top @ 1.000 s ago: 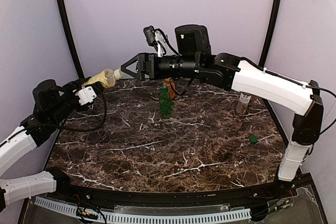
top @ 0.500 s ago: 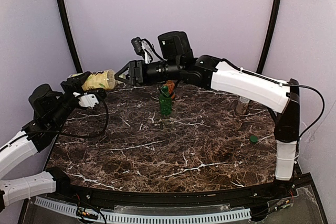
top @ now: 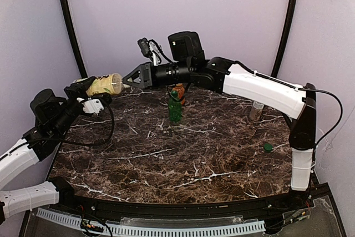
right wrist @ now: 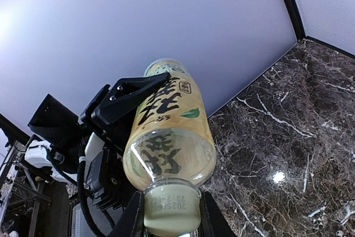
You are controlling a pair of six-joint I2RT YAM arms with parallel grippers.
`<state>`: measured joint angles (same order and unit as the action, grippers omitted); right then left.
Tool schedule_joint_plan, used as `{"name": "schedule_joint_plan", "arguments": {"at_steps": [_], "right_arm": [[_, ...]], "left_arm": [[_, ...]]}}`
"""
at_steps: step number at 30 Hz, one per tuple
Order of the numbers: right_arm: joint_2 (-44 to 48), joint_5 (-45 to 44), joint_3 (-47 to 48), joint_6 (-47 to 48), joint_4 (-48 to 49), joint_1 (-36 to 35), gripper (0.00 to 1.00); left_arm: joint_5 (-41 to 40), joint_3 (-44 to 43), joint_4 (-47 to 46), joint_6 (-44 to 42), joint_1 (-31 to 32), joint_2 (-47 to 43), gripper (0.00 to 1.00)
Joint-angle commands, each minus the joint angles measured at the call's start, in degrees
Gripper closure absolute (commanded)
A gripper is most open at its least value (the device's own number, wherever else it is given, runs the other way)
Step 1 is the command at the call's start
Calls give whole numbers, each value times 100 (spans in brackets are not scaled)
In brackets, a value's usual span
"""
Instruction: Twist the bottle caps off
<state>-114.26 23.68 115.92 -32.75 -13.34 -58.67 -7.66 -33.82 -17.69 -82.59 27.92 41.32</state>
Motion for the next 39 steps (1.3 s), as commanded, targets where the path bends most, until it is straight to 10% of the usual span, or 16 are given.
{"name": "schedule_joint_plan", "arguments": {"at_steps": [1,7,20,39], "right_arm": [[25,329,81,832,119,-136,100],[205,-492,41,2991,-595,-544,100],[722,-545,-699,6927,-1512,-1280,100],[938,-2577,-1398,9991,-1538,-1768,94]], "left_arm": [[530,-591,1737,1282,47,-52,77],[2244,-1328,3657,2921,51,32,81],[4594,-1877,5659,3128,47,168,82],[5438,-1814,5671,4105,47,263,83]]}}
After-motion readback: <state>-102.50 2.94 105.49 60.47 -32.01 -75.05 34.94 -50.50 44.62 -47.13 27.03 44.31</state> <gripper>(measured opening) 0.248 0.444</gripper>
